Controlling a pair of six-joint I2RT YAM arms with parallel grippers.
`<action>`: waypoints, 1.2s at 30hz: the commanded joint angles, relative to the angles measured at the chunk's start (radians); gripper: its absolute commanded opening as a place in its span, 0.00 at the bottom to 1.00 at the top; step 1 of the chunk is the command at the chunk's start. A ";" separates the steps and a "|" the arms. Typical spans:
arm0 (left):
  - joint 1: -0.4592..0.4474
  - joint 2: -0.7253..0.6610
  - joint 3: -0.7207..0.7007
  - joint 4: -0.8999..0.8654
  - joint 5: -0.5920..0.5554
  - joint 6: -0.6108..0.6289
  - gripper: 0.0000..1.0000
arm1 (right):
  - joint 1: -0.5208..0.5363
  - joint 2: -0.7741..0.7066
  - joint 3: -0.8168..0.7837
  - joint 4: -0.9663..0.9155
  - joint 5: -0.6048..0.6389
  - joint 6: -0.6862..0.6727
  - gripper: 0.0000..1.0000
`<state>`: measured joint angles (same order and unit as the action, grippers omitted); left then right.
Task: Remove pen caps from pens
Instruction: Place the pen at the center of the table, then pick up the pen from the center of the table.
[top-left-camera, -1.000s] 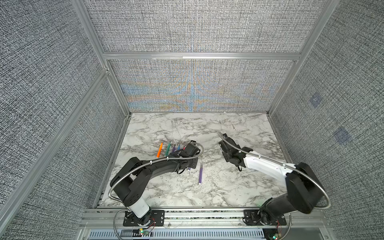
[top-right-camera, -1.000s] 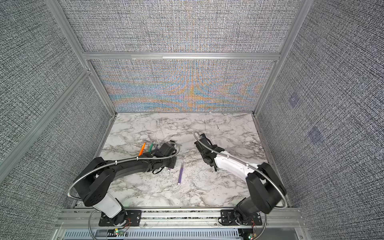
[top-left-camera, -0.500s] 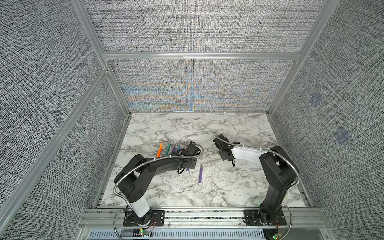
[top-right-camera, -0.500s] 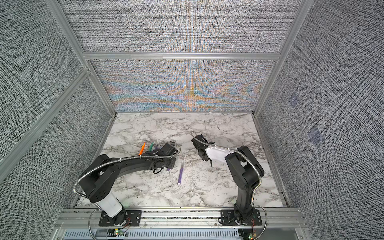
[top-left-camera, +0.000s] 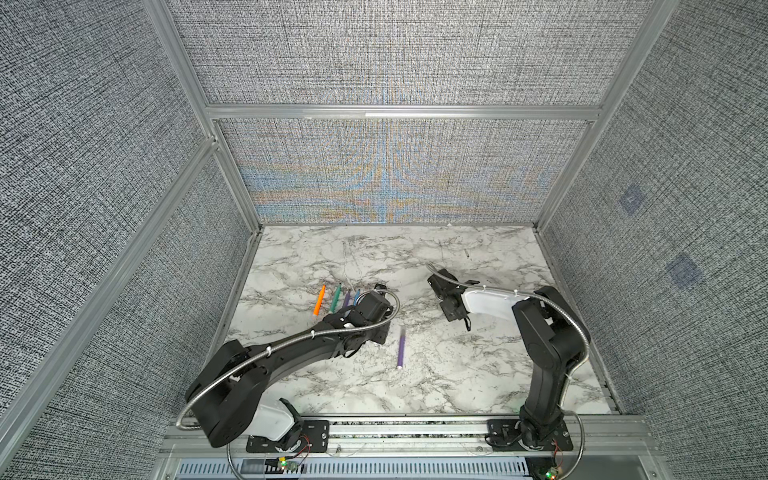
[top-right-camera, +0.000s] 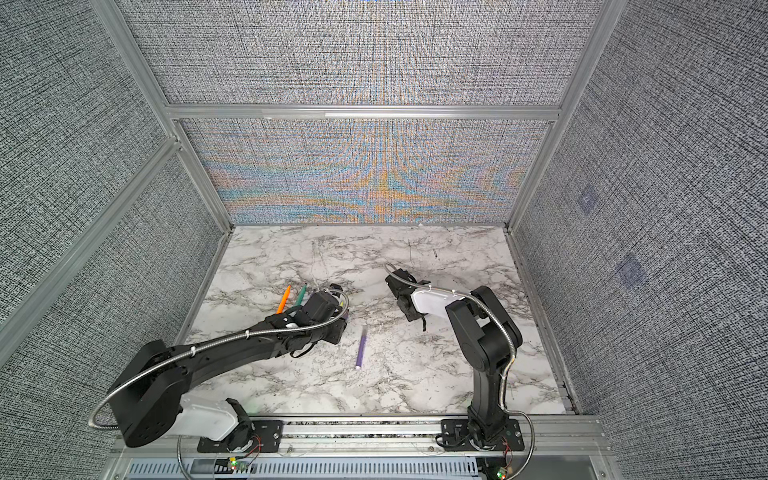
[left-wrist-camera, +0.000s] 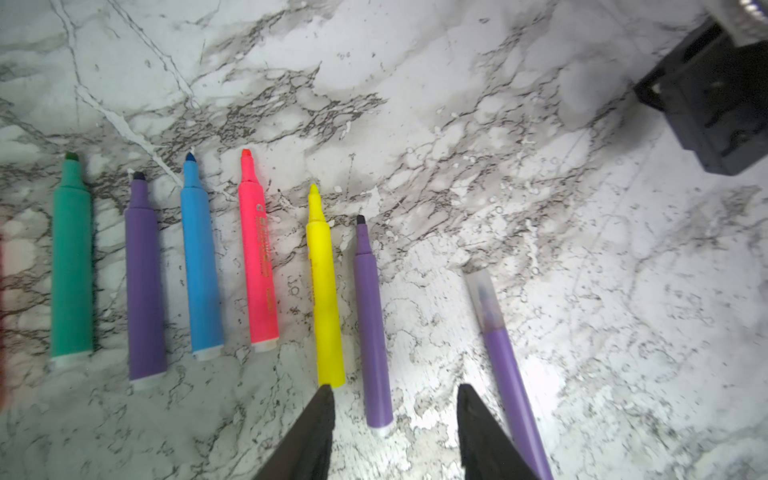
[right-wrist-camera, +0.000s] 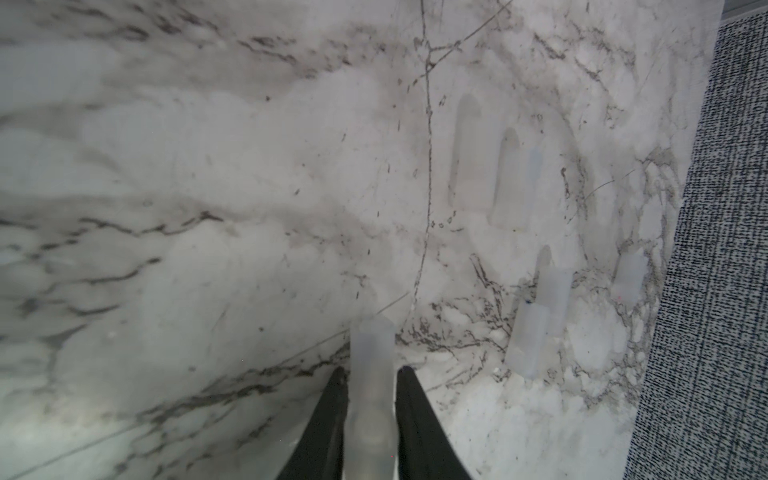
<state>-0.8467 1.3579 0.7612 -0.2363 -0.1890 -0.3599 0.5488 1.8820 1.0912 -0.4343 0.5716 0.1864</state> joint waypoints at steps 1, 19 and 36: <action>-0.040 -0.053 -0.040 -0.005 0.005 -0.027 0.51 | 0.000 -0.024 -0.011 -0.019 -0.015 0.012 0.34; -0.215 0.108 -0.049 0.097 -0.028 -0.148 0.52 | 0.135 -0.307 -0.118 0.002 0.063 0.053 0.55; -0.230 0.344 0.108 -0.020 -0.065 -0.194 0.51 | 0.207 -0.597 -0.257 0.085 0.019 0.056 0.56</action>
<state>-1.0763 1.6814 0.8520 -0.2237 -0.2405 -0.5419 0.7547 1.3052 0.8440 -0.3790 0.5793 0.2291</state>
